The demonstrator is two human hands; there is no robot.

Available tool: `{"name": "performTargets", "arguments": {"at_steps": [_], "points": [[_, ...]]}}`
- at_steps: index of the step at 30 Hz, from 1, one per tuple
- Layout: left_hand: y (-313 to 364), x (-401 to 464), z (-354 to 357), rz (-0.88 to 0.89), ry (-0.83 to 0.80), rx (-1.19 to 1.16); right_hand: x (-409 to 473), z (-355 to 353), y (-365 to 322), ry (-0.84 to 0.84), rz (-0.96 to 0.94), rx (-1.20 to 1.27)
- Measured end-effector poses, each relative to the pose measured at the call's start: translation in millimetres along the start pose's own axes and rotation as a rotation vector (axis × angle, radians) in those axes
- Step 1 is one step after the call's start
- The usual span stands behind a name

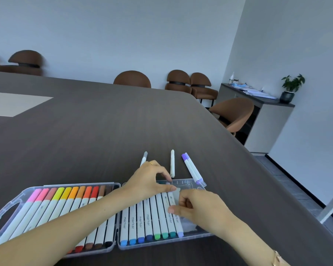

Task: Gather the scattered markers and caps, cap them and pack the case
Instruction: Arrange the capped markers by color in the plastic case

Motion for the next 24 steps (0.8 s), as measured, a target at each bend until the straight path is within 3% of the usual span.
{"name": "performTargets", "arguments": {"at_steps": [6,9,12,19,22,24], "points": [[0,12,0,0.009,-0.038,-0.018,9,-10,6,0.092,-0.061,-0.081],[-1,43,-5,0.016,0.015,0.027,33,-35,37,0.221,0.068,0.095],[-3,89,-3,-0.023,0.033,0.070,61,-56,75,0.341,0.217,0.071],[5,153,37,-0.076,-0.089,0.093,103,-45,107,0.220,0.290,0.141],[11,154,47,-0.054,-0.081,0.115,109,-51,107,0.283,0.268,0.274],[10,151,46,-0.055,-0.057,0.116,110,-49,104,0.259,0.261,0.238]]}}
Point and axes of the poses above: each hand's wrist, its own x-axis towards the middle knuckle, its own z-axis out of the palm, y = z × x, the point moved 6 cm from there along x, towards the middle knuckle, and after that the axes turned 7 degrees about x, right-handed, at the moved point
